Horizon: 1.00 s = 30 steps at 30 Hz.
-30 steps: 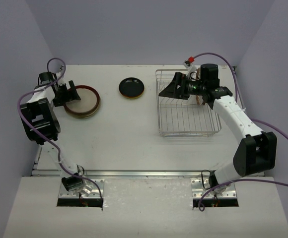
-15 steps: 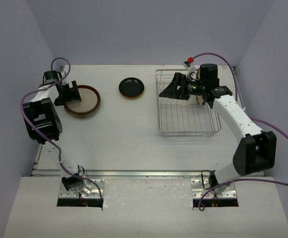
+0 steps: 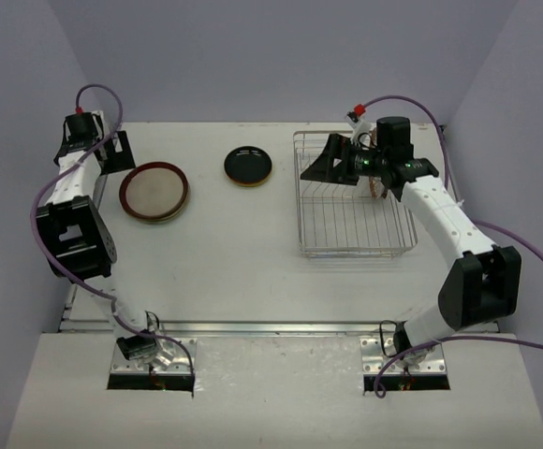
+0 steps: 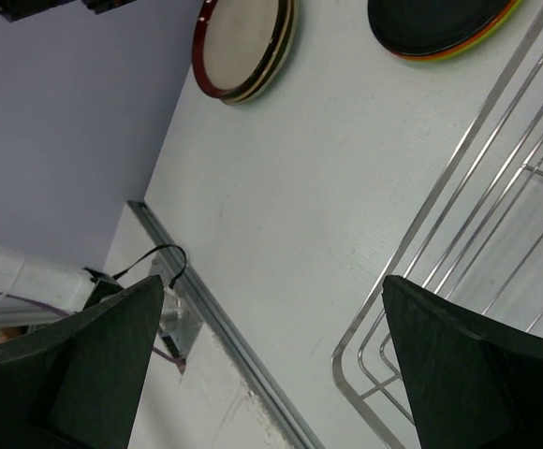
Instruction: Unload the plates from the dish rack
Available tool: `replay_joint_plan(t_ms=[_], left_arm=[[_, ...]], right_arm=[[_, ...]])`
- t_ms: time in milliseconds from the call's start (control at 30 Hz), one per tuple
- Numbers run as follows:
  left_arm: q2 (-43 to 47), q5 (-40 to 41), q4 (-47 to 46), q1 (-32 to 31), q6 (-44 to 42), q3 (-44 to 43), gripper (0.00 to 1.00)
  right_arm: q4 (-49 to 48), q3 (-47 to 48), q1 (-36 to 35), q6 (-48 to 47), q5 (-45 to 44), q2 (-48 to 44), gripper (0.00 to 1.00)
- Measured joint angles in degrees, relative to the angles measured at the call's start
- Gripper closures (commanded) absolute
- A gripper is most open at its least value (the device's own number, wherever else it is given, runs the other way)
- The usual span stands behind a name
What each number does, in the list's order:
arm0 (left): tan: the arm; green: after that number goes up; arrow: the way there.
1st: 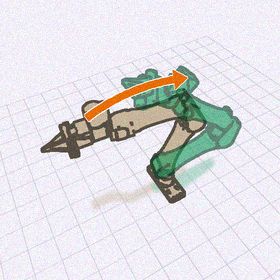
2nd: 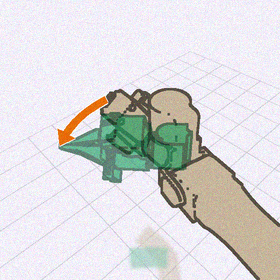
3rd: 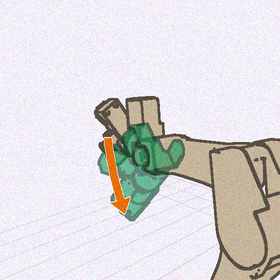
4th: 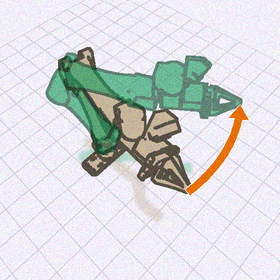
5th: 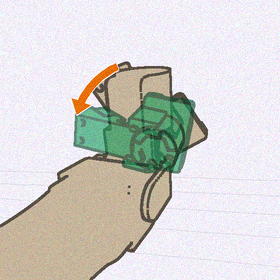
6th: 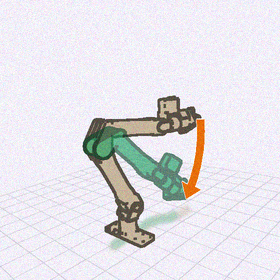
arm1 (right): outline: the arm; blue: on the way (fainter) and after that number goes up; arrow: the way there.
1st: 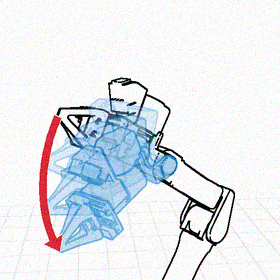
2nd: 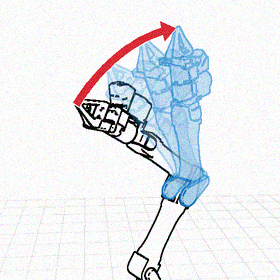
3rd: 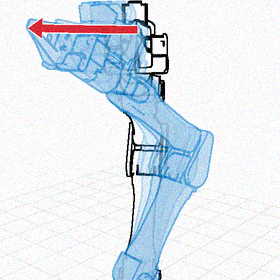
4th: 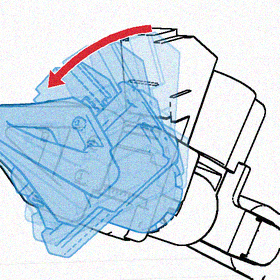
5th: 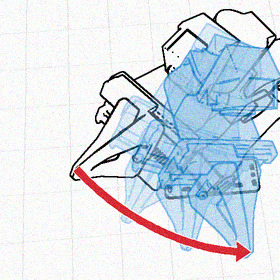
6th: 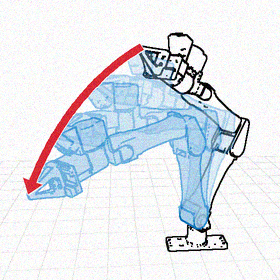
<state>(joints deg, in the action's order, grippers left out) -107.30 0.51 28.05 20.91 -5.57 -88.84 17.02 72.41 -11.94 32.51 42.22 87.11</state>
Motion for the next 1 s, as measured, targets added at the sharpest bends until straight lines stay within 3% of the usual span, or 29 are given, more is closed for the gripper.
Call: replay_joint_plan(t_ms=[167, 300, 367, 567, 733, 1000], left_arm=[[5.69, -3.54, -0.56, -0.49, -0.49, 3.73, 0.00], [14.19, -3.14, -2.22, -4.50, -0.89, 11.25, 0.00], [19.40, -2.19, -2.72, -9.54, -1.25, 14.41, 0.00], [24.29, 0.16, -5.92, -21.33, -1.26, 15.04, 0.00], [23.92, 2.60, -6.01, -22.81, -0.31, 15.04, 0.00], [23.88, 4.91, -6.02, -23.16, 0.03, 15.04, 0.00]], right_arm=[[4.12, 3.54, -0.25, -4.71, -11.21, 0.14, 0.17], [5.00, 4.99, -0.42, -9.01, -31.47, -0.32, 0.33], [4.92, 4.93, -0.42, -10.52, -42.15, -0.42, 0.40], [2.30, 1.10, -0.59, -14.82, -62.92, -0.96, 0.43], [1.20, -2.60, -2.33, -16.58, -70.54, -1.13, 0.44], [-0.44, -6.93, -4.85, -17.43, -75.60, -1.05, 0.40]])
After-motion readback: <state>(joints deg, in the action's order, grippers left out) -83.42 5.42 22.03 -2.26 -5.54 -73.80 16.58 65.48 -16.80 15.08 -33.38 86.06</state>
